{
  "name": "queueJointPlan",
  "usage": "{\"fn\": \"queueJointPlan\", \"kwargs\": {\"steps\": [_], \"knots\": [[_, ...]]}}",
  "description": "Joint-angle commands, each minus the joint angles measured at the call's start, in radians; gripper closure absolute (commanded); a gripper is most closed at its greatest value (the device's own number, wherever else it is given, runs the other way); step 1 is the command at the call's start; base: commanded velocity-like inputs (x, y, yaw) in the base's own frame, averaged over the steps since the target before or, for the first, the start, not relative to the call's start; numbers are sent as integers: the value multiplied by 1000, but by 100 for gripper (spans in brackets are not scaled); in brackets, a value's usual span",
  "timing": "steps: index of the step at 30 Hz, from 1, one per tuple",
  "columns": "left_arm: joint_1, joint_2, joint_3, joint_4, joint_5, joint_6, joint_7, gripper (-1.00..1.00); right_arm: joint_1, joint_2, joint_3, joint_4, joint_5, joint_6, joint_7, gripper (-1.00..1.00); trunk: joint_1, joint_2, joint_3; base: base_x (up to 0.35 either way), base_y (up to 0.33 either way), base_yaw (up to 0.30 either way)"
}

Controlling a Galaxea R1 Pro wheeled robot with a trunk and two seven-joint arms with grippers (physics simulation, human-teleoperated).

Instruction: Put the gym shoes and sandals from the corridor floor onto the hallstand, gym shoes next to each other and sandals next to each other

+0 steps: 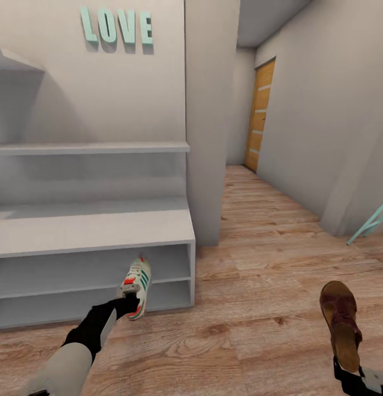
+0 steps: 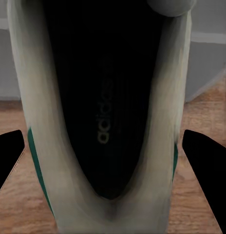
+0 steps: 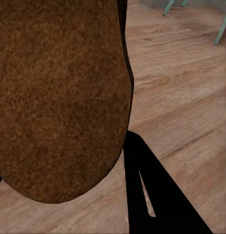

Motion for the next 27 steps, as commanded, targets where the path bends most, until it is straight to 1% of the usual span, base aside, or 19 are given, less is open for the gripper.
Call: {"fn": "queueJointPlan", "kwargs": {"steps": [1,3,4,5,6,8,10,12,15,16,19,23,27], "knots": [[-16,0,8,-1,-12,16,-8,100,-1,-1,-28,-10,5,4,9,100,0,0,-1,0,0,0],[-26,2,7,-3,-12,23,-9,100,-1,-2,-48,-20,5,8,22,100,0,0,-1,0,0,0],[-32,3,6,-4,-12,28,-9,100,-1,-3,-62,-31,5,11,45,100,0,0,-1,0,0,0],[-34,5,6,-4,-12,30,-9,100,-1,-3,-67,-36,5,13,58,100,0,0,-1,0,0,0],[-38,8,6,-6,-12,33,-11,100,-1,-3,-73,-46,6,15,88,100,0,0,-1,0,0,0],[-40,10,6,-11,-11,35,-12,100,-1,-3,-78,-55,7,20,115,100,0,0,-1,0,0,0],[-41,13,5,-24,-12,38,-12,100,-1,-2,-81,-80,7,49,151,100,0,0,-1,0,0,0],[-42,13,5,-29,-14,40,-12,100,-1,-1,-82,-95,8,74,160,100,0,0,-1,0,0,0],[-42,15,5,-36,-15,42,-11,100,-1,1,-84,-134,8,146,171,100,0,0,-1,0,0,0],[-42,14,5,-36,-16,42,-11,100,-1,2,-84,-139,8,158,172,100,0,0,-1,0,0,0],[-44,13,5,-37,-16,53,-10,100,-1,2,-87,-157,9,195,176,100,11,-21,-11,0,0,0],[-46,13,6,-38,-16,77,-8,100,-1,1,-88,-163,9,208,177,100,27,-49,-27,0,0,0],[-47,14,6,-39,-16,86,0,100,-1,1,-89,-164,9,212,177,100,42,-77,-45,0,0,0]]}}
